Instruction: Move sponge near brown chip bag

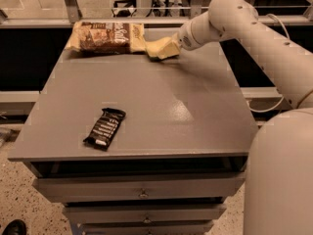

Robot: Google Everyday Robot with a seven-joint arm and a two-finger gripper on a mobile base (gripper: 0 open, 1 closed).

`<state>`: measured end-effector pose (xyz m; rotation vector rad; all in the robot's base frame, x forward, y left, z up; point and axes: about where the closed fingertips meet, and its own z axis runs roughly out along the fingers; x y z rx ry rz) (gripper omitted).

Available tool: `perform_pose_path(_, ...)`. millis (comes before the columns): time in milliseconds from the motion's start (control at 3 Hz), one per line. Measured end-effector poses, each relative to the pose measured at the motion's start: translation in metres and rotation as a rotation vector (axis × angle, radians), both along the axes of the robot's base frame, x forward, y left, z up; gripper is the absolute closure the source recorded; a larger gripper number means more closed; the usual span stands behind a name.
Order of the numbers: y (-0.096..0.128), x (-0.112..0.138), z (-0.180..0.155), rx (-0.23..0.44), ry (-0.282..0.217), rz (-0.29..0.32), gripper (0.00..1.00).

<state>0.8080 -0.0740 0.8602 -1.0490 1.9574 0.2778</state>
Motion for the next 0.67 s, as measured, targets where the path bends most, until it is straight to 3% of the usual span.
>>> perform_pose_path(667,0.0043,0.0130,-0.0126,-0.043,0.007,-0.018,0.38)
